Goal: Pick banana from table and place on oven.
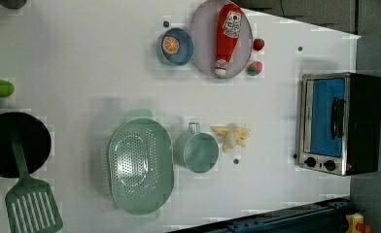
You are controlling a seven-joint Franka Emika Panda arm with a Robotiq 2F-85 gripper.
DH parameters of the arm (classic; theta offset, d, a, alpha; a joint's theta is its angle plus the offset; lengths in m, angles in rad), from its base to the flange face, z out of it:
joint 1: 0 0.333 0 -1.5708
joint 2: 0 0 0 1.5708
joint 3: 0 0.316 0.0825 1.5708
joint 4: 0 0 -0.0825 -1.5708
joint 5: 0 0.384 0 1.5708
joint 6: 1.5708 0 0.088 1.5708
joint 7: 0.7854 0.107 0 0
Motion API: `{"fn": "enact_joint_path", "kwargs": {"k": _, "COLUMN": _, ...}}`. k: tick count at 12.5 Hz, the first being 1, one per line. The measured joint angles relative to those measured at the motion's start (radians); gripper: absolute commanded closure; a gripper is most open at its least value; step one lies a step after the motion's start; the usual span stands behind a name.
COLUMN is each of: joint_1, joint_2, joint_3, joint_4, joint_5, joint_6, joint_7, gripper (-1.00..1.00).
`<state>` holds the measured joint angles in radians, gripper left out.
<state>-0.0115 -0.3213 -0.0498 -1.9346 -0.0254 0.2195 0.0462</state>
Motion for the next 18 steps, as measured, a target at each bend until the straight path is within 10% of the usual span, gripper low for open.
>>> {"fn": "enact_joint_path", "kwargs": {"k": 12, "joint_1": -0.032, "joint_2": 0.447, "joint_3": -0.534, "joint_4": 0.012, "joint_5": -0.036, "joint_6": 0.216, "joint_7": -0.650, "gripper": 0.47}}
{"fn": "enact_joint_path", "kwargs": {"k": 18, "joint_1": -0.099, "joint_2": 0.464, "joint_3": -0.615, "joint_4": 0.026, "joint_5": 0.001, "joint_6": 0.226, "joint_7": -0.836, "gripper": -0.72}}
